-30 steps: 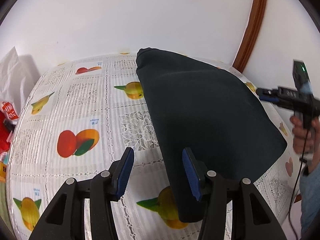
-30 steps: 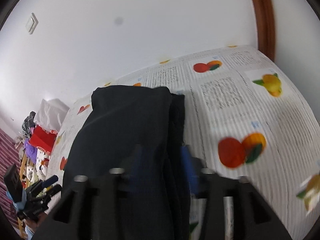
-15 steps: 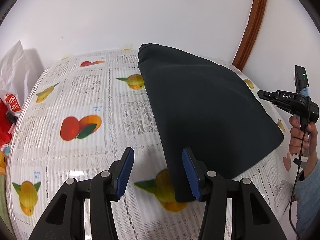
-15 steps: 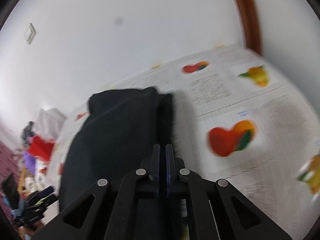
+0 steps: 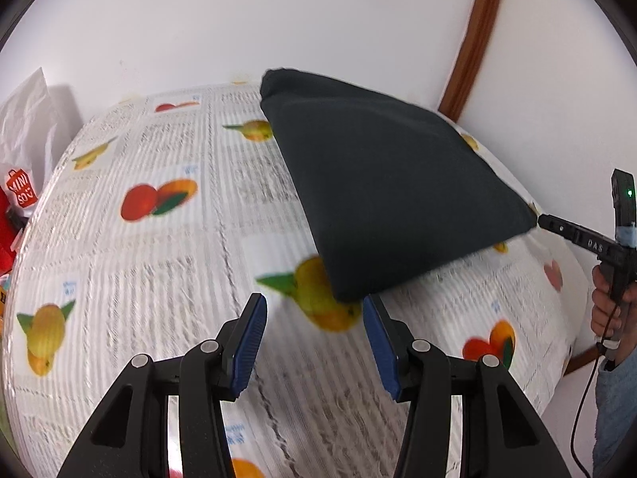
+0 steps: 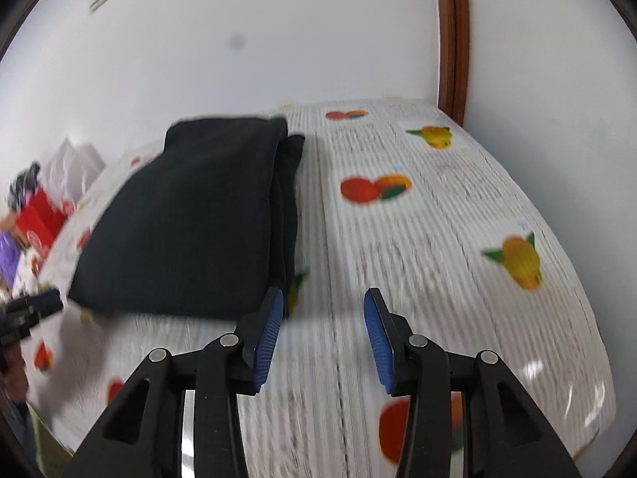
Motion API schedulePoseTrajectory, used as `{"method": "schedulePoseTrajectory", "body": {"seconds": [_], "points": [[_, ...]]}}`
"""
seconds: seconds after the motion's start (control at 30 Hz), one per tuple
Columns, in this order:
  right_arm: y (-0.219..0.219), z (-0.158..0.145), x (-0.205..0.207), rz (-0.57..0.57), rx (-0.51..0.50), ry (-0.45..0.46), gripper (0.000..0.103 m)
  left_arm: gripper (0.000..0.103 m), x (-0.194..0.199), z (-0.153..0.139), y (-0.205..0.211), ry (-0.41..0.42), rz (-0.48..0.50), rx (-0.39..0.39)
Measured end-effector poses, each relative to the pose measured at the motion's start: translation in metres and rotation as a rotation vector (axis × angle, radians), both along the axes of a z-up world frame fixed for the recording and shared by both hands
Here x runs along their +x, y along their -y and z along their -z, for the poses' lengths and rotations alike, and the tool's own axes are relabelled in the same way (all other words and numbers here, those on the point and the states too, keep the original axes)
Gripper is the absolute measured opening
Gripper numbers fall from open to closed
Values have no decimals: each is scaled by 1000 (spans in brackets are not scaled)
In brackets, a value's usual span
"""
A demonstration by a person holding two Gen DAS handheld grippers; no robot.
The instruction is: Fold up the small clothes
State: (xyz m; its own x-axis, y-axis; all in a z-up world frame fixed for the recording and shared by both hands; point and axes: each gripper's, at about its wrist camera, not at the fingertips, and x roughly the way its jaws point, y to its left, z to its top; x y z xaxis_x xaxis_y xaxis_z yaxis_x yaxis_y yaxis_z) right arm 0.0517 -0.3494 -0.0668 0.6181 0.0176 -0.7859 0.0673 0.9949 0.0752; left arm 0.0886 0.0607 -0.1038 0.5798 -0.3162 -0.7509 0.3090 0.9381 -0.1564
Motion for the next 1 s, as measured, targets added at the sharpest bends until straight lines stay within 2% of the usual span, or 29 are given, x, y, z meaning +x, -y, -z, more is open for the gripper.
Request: {"method": "schedulePoseTrajectory", "body": {"seconds": [0.13,0.23,0.3,0.37,0.4,0.47,0.53,0.63,0.8,1.0], "points": [[-11,27,-3,-20,15,-32,42,48,3,11,16,3,7,36],[-15,36,8,8,83,-6,42,48,10,14,27,11,-25,58],[-16,41,18,34,131,-2,42,45,15,17,31,-4,-23,39],[-19,44,24,40,160,-2,42,39,19,17,35,0,-21,44],[-20,47,27,45,168,-9,38,37,20,16,36,14,-28,53],[-22,49,31,33,200,-11,24,20,24,16,36,22,-33,50],[-28,48,34,23,186,-3,18,11,27,16,35,23,-43,56],[-36,46,39,14,153,7,16,10,24,14,29,36,-48,30],[-41,46,50,0,180,9,16,9,15,10,23,36,-67,32],[-42,41,32,-51,150,-6,17,10,11,12,12,5,-62,27]]}}
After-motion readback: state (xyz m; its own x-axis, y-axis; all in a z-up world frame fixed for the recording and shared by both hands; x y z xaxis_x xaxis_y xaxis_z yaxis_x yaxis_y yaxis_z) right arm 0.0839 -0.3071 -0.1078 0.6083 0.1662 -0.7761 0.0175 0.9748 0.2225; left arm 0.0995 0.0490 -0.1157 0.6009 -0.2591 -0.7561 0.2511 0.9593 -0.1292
